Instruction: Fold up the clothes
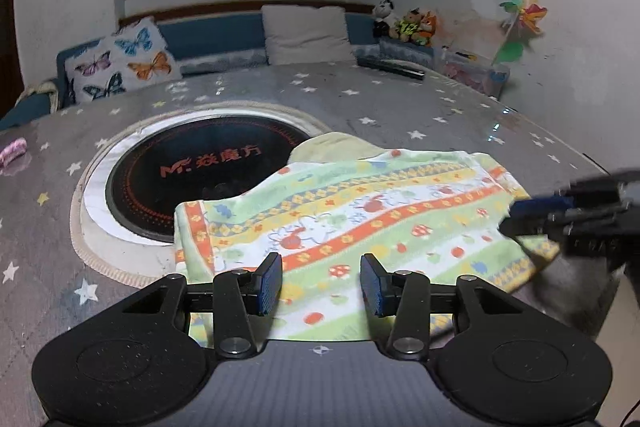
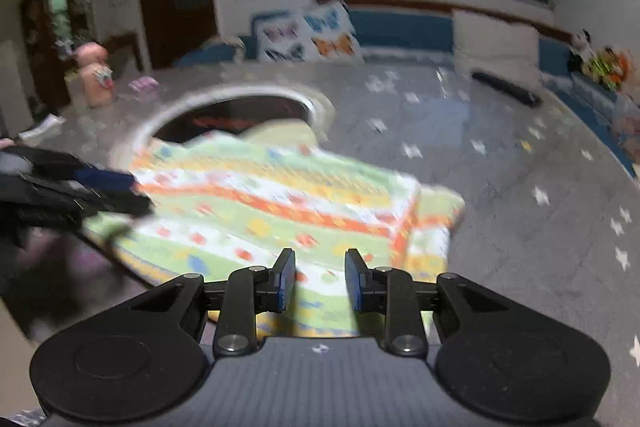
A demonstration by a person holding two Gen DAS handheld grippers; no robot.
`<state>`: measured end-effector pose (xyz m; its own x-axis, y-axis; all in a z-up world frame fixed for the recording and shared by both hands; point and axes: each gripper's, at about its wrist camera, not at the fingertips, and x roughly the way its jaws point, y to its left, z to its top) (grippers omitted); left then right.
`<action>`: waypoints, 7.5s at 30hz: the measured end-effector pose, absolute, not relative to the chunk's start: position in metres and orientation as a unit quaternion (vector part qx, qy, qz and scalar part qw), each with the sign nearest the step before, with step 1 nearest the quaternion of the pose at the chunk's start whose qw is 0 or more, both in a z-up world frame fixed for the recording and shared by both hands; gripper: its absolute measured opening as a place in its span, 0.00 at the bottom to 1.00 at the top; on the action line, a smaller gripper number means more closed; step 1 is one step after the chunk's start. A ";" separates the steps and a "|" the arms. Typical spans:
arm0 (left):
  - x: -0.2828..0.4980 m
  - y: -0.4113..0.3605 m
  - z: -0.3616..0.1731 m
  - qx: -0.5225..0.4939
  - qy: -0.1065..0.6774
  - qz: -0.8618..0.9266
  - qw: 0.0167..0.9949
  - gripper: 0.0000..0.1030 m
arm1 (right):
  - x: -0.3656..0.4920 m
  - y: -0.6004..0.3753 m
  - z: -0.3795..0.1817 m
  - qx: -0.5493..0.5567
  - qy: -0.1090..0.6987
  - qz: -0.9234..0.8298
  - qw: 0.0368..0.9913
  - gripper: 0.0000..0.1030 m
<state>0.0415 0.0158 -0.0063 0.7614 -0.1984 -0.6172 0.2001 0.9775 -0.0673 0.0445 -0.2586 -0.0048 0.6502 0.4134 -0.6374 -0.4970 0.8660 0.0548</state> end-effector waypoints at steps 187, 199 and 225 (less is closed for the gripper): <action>0.046 0.119 0.003 -0.238 0.361 0.006 0.902 0.96 | -0.024 -0.054 0.006 -0.265 0.251 0.464 0.807 0.12; 0.064 0.110 -0.012 -0.320 0.394 -0.048 0.860 0.62 | -0.011 -0.096 0.042 -0.159 0.264 0.484 0.819 0.09; 0.062 0.109 -0.024 -0.333 0.392 -0.042 0.857 0.15 | 0.070 -0.209 0.009 -0.082 0.321 0.294 0.897 0.15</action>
